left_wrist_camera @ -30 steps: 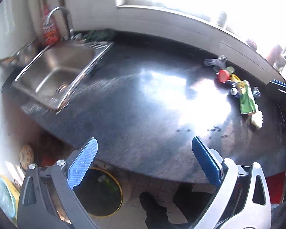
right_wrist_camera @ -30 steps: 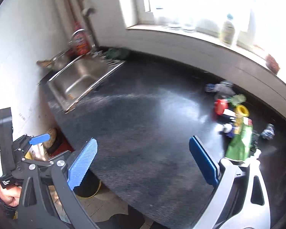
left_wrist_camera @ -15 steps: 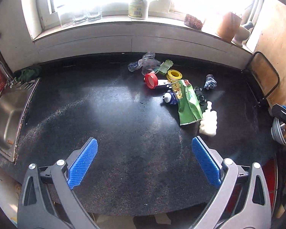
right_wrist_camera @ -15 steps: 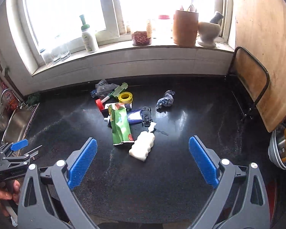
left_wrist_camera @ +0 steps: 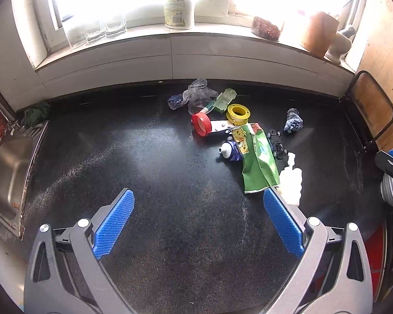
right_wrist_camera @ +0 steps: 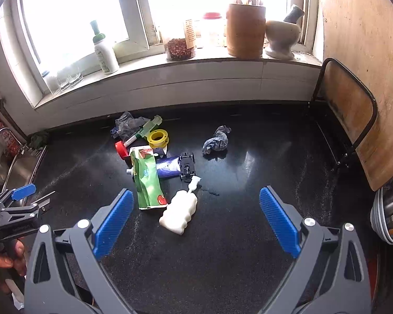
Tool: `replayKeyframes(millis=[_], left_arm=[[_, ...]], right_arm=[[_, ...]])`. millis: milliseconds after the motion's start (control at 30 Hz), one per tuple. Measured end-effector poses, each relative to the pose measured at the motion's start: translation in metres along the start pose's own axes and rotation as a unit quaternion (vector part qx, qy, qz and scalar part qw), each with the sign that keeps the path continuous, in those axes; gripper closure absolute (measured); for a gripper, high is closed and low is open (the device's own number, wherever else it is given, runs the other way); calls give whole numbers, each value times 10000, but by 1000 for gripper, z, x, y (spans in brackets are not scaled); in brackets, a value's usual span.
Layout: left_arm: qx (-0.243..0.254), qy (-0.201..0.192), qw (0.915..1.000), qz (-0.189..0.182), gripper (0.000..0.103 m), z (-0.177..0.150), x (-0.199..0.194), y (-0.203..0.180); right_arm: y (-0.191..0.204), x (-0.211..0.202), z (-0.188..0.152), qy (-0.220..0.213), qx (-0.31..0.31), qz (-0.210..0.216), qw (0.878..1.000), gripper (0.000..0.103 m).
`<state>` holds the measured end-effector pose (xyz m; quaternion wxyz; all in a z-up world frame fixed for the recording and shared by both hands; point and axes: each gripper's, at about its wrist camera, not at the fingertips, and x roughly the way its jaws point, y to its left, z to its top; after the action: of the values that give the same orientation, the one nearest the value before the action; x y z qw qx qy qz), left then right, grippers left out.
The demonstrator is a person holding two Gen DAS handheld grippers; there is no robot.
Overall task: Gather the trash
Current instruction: 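Move both empty tools back over the counter toward the trash, then grasp the red bottle cap with the left tool while the right tool grasps the blue tissue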
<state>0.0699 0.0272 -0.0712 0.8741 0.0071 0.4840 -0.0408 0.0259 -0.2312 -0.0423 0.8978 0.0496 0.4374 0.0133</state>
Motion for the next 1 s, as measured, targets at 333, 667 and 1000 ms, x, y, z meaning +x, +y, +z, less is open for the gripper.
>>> replayKeyframes(millis=[333, 667, 1000], left_arm=[[-335, 259, 9988, 227, 7, 50, 79, 0], [-546, 738, 9947, 469, 7, 94, 187, 2], [-661, 1110, 9907, 424, 10, 103, 248, 12]], right_arm=[[-16, 81, 40, 358, -149, -8, 9992, 9], [-42, 200, 72, 1082, -18, -115, 9941, 11], [-57, 288, 83, 1737, 159, -63, 9846, 30]])
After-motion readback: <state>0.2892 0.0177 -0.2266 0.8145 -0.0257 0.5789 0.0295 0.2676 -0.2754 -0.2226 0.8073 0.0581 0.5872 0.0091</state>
